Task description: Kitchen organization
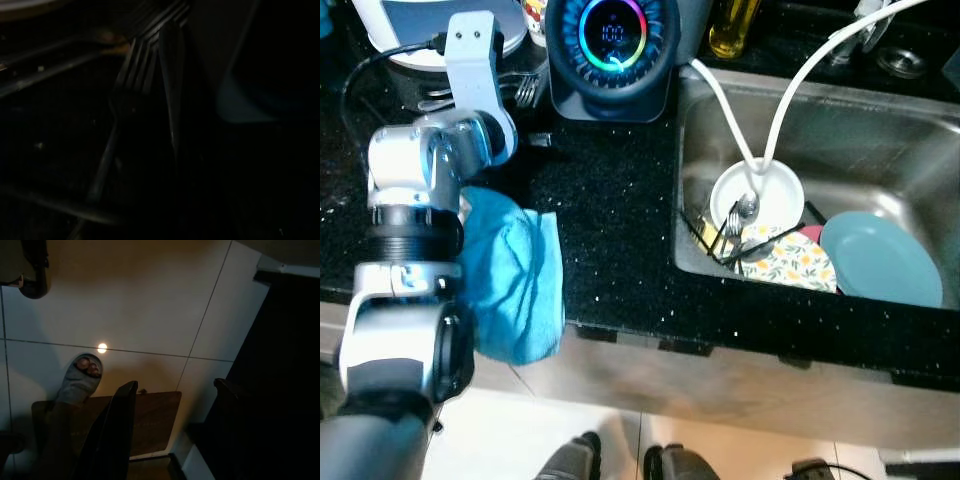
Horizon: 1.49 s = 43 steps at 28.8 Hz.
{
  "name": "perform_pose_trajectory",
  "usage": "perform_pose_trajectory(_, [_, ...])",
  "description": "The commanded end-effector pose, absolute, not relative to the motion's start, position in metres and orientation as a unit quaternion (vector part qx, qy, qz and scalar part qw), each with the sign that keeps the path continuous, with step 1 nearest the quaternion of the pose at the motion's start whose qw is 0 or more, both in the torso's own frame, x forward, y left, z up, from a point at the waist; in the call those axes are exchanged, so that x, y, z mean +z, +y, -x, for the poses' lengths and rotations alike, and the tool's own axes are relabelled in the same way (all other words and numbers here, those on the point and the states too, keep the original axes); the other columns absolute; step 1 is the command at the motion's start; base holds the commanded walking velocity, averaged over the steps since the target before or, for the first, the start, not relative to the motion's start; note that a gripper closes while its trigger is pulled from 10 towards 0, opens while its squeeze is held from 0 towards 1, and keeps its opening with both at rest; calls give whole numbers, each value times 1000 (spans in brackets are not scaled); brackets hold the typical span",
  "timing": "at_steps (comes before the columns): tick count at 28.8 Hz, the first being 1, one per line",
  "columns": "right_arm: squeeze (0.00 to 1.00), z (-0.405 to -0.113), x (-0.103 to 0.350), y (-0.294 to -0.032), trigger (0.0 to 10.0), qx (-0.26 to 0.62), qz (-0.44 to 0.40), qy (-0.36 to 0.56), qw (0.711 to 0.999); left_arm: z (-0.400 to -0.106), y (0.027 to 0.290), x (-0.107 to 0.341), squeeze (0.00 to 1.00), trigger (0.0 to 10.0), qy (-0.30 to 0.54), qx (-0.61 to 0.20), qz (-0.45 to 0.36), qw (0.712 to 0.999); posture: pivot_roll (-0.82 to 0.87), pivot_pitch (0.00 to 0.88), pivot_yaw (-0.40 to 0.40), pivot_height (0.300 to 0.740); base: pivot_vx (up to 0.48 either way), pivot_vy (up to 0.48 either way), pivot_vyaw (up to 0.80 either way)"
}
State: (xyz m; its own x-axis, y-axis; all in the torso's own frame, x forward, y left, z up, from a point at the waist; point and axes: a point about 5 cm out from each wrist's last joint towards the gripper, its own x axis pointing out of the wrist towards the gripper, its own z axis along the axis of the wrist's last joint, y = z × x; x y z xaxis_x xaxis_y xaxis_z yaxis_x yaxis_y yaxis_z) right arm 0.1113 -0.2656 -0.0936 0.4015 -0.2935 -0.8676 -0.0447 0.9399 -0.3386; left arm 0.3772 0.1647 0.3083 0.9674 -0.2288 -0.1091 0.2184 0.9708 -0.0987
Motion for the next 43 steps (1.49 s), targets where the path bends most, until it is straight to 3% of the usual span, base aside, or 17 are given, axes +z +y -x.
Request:
perform_pose_trajectory(1, [0,-97,-98,-266,10000,-77,152,562,809,-372,164,297,0,0,77,-91,44,992,61,242,-49,740,0,0,0])
perform_pose_trajectory(8, [0,-98,-98,-265,10000,-77,150,562,810,-348,151,288,0,0,45,-31,74,996,71,239,-44,740,0,0,0])
perform_pose_trajectory(15, [0,-103,-98,-261,10000,-74,147,559,813,-322,140,293,0,0,-71,5,29,997,80,227,-42,740,0,0,0])
perform_pose_trajectory(24, [0,-108,-97,-260,10000,-76,145,555,815,-309,123,315,0,0,-199,-24,9,980,78,205,-43,740,0,0,0])
perform_pose_trajectory(25, [0,-109,-97,-259,10000,-76,145,554,816,-306,111,322,0,314,-229,-70,-10,971,77,196,-44,740,0,0,0])
perform_pose_trajectory(28, [0,-110,-97,-259,10000,-75,144,554,817,-305,107,324,0,784,-237,-88,-13,968,77,195,-43,740,0,0,0])
perform_pose_trajectory(29, [0,-111,-97,-258,10000,-75,144,553,817,-301,95,328,0,3804,-246,-144,-4,959,77,187,-42,740,0,0,0])
perform_pose_trajectory(32, [0,-112,-97,-257,10000,-75,143,552,818,-297,84,329,0,4118,-247,-201,5,948,77,187,-42,740,0,0,0])
perform_pose_trajectory(33, [0,-112,-97,-257,10000,-75,142,552,818,-291,74,329,0,8510,-246,-250,16,936,77,187,-39,740,0,0,0])
perform_pose_trajectory(35, [0,-112,-97,-256,10000,-75,141,552,818,-287,68,329,0,8510,-246,-282,23,927,76,185,-39,740,0,0,0])
perform_pose_trajectory(36, [0,-112,-97,-256,10000,-75,141,552,819,-283,63,328,0,10000,-250,-302,18,920,75,184,-37,740,0,0,0])
perform_pose_trajectory(43, [0,-112,-98,-254,10000,-77,136,553,819,-272,47,321,0,10000,-250,-397,28,883,69,181,-34,740,0,0,0])
